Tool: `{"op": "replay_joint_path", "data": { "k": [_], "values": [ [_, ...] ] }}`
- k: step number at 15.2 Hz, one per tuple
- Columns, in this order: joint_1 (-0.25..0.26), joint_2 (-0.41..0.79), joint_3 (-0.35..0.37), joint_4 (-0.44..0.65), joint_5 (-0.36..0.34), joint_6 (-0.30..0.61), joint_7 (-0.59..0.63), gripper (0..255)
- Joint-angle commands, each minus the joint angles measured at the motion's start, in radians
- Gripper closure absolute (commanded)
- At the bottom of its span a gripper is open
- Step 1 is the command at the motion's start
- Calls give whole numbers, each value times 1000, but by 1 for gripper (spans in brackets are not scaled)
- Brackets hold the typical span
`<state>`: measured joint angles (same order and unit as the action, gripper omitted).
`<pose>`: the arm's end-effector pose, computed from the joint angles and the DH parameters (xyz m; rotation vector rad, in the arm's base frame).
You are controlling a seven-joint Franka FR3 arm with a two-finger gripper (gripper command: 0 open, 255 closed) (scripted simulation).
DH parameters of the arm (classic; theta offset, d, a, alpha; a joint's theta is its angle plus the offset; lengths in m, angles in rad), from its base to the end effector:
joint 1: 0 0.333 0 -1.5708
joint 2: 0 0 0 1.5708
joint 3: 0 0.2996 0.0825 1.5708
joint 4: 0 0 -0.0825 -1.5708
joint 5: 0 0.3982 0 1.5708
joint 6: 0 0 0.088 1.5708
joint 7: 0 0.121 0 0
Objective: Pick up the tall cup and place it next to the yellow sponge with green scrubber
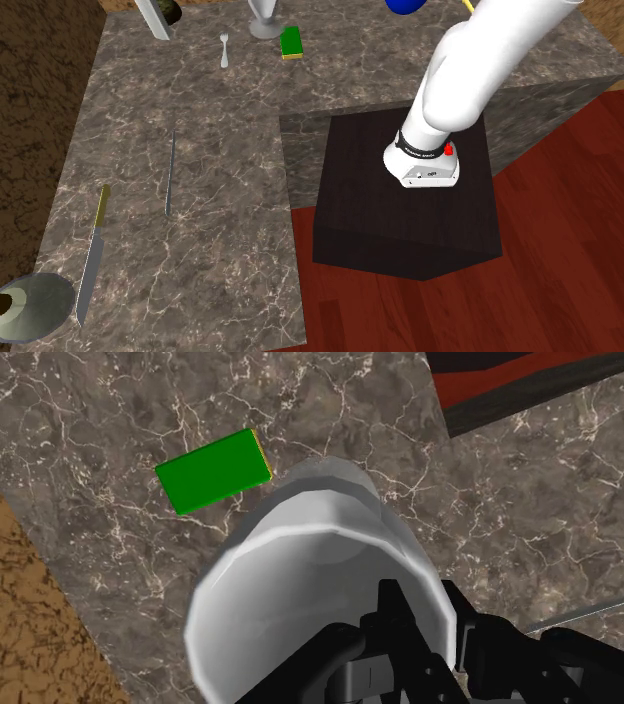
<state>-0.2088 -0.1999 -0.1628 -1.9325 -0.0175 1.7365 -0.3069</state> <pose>0.4790 -0.1939 0.5382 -3.1266 0.0917 -0.0098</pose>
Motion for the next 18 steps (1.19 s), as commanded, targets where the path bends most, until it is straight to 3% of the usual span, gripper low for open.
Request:
{"op": "replay_joint_path", "data": {
  "k": [1, 10, 18],
  "values": [
    [-17, 50, -29, 38, 3, 13, -49, 255],
    [-106, 294, -131, 259, 60, 27, -251, 255],
    [-230, 577, -175, 579, 156, -29, -410, 255]
  ]
}}
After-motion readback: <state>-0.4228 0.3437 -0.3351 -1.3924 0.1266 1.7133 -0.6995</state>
